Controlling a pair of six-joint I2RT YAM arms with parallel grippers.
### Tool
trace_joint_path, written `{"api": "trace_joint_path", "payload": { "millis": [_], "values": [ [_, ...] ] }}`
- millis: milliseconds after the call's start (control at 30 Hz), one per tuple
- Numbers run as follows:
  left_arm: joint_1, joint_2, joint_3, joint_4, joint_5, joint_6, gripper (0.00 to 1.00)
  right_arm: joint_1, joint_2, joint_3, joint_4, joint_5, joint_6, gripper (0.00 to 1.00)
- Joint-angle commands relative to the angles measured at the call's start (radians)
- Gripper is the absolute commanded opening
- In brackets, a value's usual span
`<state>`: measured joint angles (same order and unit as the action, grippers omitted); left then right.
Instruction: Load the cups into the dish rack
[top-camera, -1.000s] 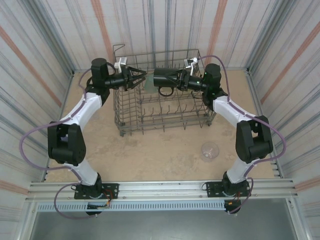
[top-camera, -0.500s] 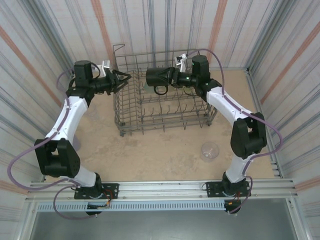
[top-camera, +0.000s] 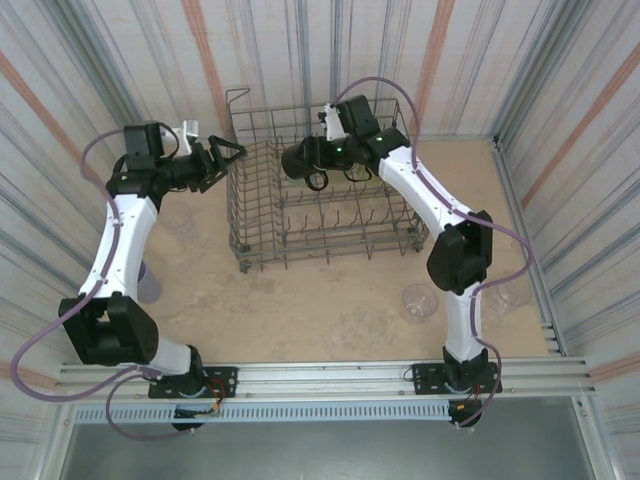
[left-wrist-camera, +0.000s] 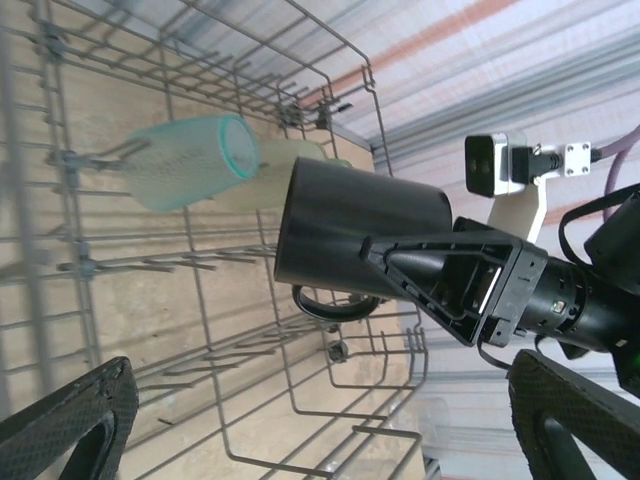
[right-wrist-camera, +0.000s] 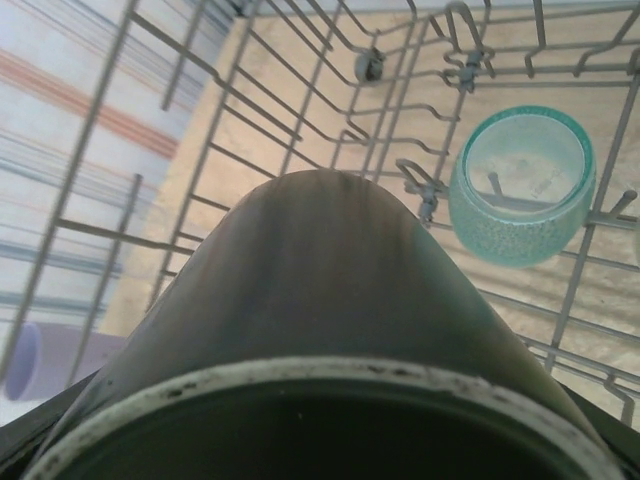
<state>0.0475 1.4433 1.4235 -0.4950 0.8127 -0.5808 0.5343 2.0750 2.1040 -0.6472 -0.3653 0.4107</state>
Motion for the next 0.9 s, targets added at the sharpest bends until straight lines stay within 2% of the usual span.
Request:
{"api": "trace_joint_path", "payload": {
  "millis": [0, 233, 433, 867],
  "values": [
    [0.054, -0.026, 0.015, -0.074, -0.012, 0.068, 0.99, 0.025, 0.058, 0.171, -0.157, 0.094, -0.08, 0.34],
    [0.116, -0.052, -0.017, -0.171, -0.086, 0.139, 0.99, 0.073, 0.192, 0.4, -0.33, 0.2, -0.098, 0.35],
    [0.128, -0.068, -0.036, -0.179, -0.137, 0.163, 0.99, 0.086, 0.206, 0.418, -0.337, 0.236, -0.082, 0.35],
    [0.144, -0.062, -0.07, -0.156, -0.13, 0.151, 0.99, 0.113, 0.239, 0.434, -0.381, 0.259, -0.081, 0.35]
  ]
}}
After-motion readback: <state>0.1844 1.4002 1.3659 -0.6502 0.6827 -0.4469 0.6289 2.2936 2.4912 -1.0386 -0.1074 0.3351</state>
